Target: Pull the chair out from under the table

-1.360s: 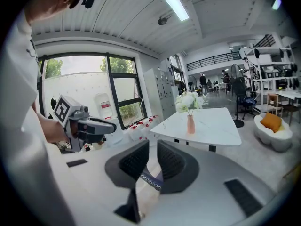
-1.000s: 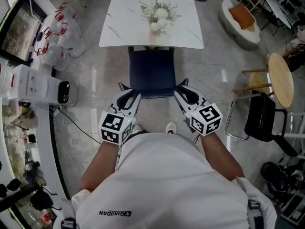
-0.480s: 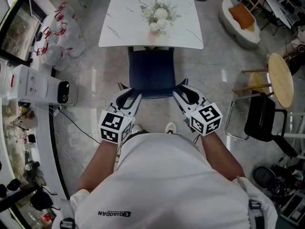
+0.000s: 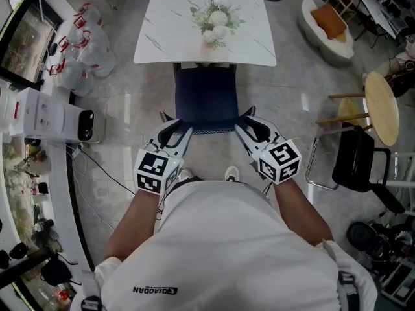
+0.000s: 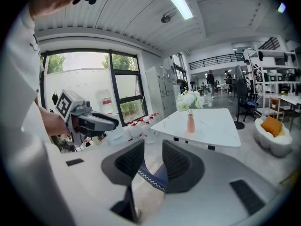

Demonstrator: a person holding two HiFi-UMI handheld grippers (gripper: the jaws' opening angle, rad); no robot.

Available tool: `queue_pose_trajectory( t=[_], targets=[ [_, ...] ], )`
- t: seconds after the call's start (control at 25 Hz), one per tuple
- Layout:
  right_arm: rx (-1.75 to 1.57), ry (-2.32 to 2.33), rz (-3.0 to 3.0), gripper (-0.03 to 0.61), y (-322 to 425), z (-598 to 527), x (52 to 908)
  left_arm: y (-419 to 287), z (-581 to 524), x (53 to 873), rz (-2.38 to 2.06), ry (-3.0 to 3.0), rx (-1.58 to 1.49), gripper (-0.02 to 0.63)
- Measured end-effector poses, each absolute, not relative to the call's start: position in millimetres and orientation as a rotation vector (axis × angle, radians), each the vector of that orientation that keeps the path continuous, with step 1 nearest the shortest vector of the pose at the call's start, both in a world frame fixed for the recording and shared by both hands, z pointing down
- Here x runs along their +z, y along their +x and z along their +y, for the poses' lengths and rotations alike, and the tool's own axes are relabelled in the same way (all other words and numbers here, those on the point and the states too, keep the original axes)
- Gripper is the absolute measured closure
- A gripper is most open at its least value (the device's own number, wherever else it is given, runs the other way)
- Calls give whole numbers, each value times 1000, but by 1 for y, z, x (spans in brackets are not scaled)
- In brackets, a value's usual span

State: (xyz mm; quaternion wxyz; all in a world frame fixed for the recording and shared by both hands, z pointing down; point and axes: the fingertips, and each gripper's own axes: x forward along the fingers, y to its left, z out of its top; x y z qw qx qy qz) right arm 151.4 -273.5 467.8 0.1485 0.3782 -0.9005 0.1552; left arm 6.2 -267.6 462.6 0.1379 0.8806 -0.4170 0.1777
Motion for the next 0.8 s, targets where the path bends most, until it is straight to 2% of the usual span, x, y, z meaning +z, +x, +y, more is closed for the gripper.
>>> queue_pose_trajectory(
  t=[0.16,0.48,0.8],
  targets=[
    [330,973,-2483,451,152,-271,494,4,-267,484,-1162,2588,702,493],
    [36,635,-2118,457,159,-264,585,-3,-258,586,-909,2610,1349,492],
    [-83,459,-1955,439,161,-268,641,0,-256,649,-672,2581,1596,485]
  ],
)
